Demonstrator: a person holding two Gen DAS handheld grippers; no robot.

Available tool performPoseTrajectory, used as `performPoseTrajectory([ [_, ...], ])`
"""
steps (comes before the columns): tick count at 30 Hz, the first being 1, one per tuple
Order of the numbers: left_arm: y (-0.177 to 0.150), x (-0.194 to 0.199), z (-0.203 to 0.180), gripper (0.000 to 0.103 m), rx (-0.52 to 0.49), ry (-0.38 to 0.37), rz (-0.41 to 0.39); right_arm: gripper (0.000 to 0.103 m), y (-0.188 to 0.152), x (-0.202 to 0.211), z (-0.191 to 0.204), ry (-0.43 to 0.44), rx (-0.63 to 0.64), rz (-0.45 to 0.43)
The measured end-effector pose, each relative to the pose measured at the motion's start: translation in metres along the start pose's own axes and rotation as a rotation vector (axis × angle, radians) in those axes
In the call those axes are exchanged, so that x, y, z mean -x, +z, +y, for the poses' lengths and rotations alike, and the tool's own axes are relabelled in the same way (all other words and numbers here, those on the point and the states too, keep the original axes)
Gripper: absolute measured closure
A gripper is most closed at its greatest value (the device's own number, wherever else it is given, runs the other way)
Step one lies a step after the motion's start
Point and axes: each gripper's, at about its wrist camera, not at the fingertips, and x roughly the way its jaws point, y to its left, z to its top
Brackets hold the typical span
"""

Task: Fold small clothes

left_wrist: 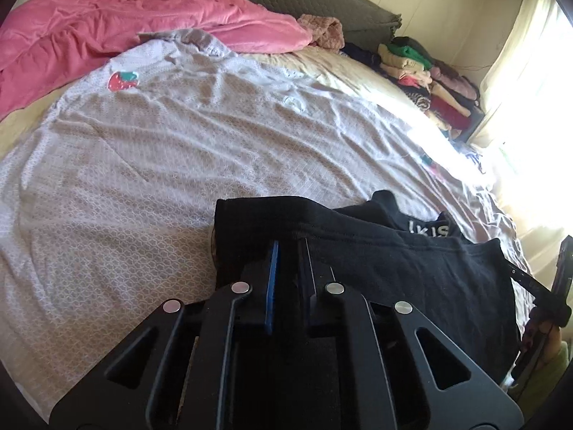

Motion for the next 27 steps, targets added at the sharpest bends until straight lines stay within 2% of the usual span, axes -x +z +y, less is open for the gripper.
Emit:
performPoseTrajectory([
  [8, 0.018, 0.028, -0.01, 0.1, -0.029, -0.014, -0.098, 0.1, 0.016, 0.016, -0.002, 0.01, 0.01, -0.079],
  [12, 0.015, 0.005, 0.0, 0.099, 0.002, 0.016, -0.034, 0.1, 0.016, -0.001, -0.006, -0.016, -0.006, -0.032],
  [15, 0.008, -0.009, 0.003, 0.092, -0.008, 0.059, 0.03, 0.099, 0.007, -0.017, -0.005, -0.064, 0.003, 0.024],
  [19, 0.004, -0.01, 0.001, 0.09, -0.035, 0.085, 0.04, 0.096, 0.002, -0.02, -0.001, -0.109, 0.031, 0.025],
  [21, 0.002, -0.009, -0.002, 0.086, -0.056, 0.106, 0.044, 0.092, 0.001, -0.018, 0.0, -0.125, 0.037, 0.02],
  [24, -0.001, -0.006, -0.007, 0.073, -0.086, 0.123, 0.052, 0.088, 0.0, -0.015, 0.001, -0.118, 0.037, 0.012],
  [26, -0.003, -0.004, -0.011, 0.068, -0.102, 0.133, 0.057, 0.075, -0.001, -0.012, 0.0, -0.118, 0.026, 0.012],
  [27, -0.004, -0.003, -0.013, 0.066, -0.113, 0.145, 0.059, 0.073, -0.001, -0.009, -0.001, -0.106, 0.01, 0.005],
])
